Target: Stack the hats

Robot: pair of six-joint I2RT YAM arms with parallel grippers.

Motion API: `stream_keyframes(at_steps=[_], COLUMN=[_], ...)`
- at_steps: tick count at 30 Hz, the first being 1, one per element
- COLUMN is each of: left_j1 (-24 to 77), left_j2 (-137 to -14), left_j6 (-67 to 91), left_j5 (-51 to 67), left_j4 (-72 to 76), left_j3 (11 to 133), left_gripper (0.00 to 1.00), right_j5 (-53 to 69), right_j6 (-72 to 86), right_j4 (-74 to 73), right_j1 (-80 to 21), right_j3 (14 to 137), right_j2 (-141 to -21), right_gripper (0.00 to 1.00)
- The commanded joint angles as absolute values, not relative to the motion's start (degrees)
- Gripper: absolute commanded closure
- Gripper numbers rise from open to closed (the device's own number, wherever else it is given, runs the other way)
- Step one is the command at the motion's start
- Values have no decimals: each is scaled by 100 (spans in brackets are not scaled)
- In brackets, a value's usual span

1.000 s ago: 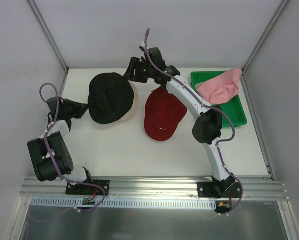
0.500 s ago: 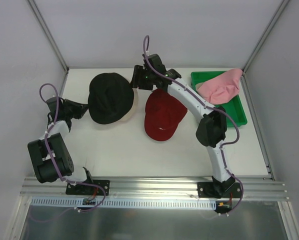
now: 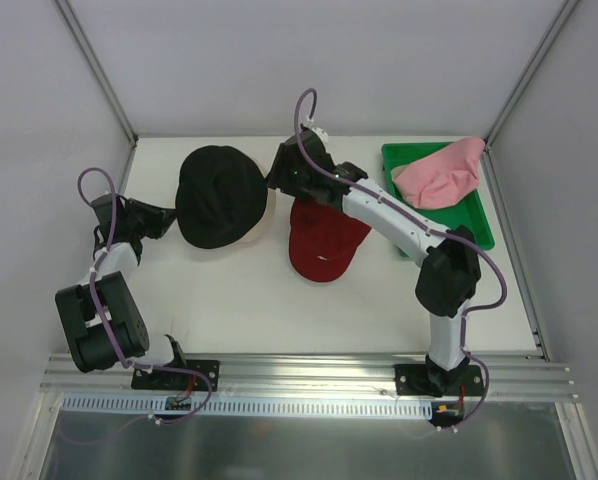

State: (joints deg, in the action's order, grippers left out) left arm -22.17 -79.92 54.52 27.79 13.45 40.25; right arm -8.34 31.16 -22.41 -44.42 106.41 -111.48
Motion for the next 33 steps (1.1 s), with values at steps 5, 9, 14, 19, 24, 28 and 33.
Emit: stream_keyframes(at_steps=[5,9,14,19,24,28,33], left_j1=[-2232,-2232,-2233,-2232,-2241,-2241,-2241], left_j2=[-7734,-7743,-7752,-7699,-7708,-7734,-7778], left_j6=[5282,5256,5238,5229,5212,5203,5177], left_j5=[2777,2795,2786,2769,2742,2707,2698], left_j4=[1116,1107,1090,1037,1011,1011,1011], left_j3=[4148,4149,4140,4148,4184,4166,4148], left_gripper=[100,100,100,100,100,100,100], right_j5=[-1678,-1819,-1890,-1793,-1416,-1169,-1529], right_j6=[3753,3850,3771,3604,3586,3419,2936], right_j4=[-1363,-951,-1125,-1230,-1222,-1309,-1757], right_j1=[-4772,-4843,-4869,-4729,-4387,-4359,-4614], right_j3=[9995,9519,9668,10001,10081,10352,11064], right_j2=[-10811,-10697,-10941,-11223,-11355,-11557,-11768], right_gripper=[42,42,41,41,41,41,41])
